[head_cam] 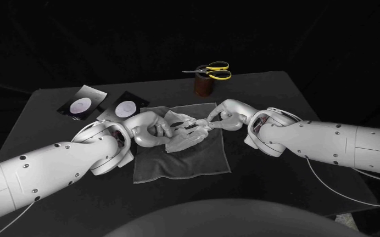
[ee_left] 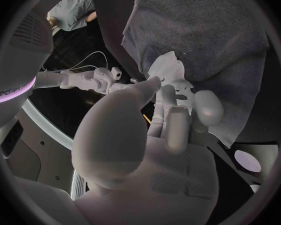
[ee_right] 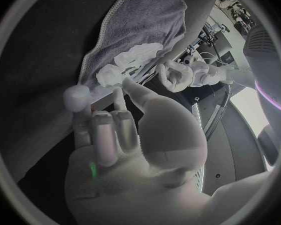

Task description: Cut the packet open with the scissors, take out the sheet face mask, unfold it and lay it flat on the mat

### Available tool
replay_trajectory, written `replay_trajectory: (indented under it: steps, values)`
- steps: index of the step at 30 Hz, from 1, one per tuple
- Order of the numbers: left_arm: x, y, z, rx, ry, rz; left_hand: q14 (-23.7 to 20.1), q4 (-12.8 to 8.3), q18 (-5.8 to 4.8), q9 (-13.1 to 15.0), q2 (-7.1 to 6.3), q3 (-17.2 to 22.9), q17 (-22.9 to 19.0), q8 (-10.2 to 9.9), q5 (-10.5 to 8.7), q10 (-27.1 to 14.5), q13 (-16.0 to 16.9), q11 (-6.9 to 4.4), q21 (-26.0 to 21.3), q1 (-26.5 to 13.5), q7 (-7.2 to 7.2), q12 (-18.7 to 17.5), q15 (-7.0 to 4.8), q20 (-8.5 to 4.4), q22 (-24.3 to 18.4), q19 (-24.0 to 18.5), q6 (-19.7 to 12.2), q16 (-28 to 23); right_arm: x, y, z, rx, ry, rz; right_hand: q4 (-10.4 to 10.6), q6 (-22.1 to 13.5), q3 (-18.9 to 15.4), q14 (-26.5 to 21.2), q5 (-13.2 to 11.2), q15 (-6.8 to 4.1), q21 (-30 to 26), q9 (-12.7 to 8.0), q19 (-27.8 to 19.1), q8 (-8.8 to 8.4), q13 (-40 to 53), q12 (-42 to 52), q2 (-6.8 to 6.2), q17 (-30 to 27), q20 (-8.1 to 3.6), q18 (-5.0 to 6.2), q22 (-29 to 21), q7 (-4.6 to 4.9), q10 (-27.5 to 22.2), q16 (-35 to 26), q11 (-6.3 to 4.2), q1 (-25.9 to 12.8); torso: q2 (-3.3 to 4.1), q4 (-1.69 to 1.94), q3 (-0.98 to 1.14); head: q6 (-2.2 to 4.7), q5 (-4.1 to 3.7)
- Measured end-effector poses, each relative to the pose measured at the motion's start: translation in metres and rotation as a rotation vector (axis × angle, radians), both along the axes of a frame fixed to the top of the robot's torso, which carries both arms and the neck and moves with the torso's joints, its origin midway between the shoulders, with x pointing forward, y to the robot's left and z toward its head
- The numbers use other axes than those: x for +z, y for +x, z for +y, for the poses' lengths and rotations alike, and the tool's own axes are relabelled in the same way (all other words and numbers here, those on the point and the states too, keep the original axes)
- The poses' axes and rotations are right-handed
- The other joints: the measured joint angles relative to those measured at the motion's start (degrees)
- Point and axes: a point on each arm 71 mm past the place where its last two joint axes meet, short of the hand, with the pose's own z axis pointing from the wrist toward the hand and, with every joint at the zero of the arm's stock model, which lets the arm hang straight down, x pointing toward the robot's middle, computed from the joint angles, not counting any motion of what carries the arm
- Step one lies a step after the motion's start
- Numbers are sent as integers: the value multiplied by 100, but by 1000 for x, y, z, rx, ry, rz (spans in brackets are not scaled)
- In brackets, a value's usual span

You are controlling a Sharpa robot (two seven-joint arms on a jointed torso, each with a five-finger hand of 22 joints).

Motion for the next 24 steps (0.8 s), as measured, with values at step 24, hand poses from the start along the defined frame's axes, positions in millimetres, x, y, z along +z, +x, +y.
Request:
replay_trajectory:
  steps: [24]
  values:
    - [-9,-9,-5,-87,131,-84,43,-24,-180,-215,43,29,279,-121,0,472,1121,-171,682,100,-129,881,-77,-66,679,409,116,273,-9,7,9,12,-28,62,55,-2,-101,9,0,30,-54,-23,-19,-20,3,-37,18,4,18,-32,-11,-2,15,-12,15,-29,0,-3,4,0,16]
